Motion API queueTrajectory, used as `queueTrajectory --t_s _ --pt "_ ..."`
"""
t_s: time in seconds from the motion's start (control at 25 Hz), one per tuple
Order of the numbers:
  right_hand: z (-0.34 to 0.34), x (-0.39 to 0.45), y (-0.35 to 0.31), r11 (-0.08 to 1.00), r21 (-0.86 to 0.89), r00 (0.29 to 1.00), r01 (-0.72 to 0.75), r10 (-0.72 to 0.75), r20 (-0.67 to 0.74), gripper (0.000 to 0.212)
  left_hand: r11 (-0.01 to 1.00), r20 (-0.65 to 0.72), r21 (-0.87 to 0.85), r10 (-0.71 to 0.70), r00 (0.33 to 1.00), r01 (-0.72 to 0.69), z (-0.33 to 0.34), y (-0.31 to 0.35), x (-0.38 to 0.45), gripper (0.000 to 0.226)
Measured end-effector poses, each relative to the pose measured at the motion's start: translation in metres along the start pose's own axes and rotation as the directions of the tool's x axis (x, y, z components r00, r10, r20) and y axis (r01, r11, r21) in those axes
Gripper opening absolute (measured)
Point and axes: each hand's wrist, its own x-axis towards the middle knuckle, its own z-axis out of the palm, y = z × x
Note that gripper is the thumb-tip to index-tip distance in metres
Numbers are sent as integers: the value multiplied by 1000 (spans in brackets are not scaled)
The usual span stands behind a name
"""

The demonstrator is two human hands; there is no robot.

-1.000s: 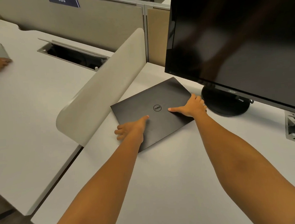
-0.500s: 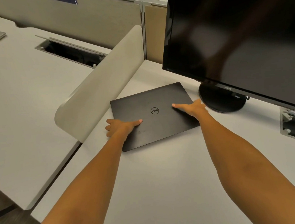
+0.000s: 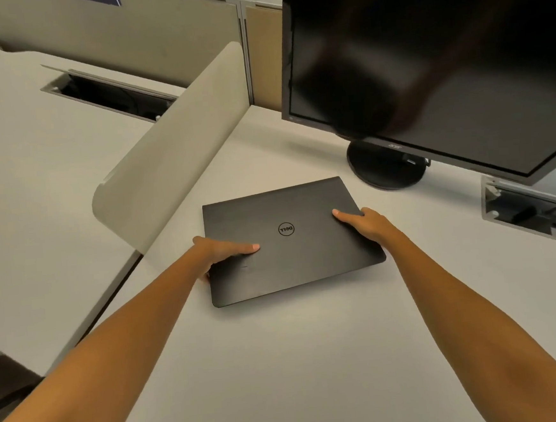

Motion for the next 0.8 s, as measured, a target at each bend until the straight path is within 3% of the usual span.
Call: queueTrajectory --t_s 0.12,0.28,0.56,0.8 --pt "-2 -33 32 992 122 998 27 -20 -61 96 999 75 -35 36 997 -33 13 -10 -16 127" --pt "-9 -67 80 990 137 994 28 -12 -113 86 997 142 68 37 989 -47 41 -19 -41 119" --pt "-34 -116 154 985 145 982 -96 118 -150 87 985 182 127 91 979 -115 92 -31 -73 131" --pt "-42 -161 207 980 155 954 -124 161 -254 66 960 237 178 174 956 -218 128 -33 -89 132"
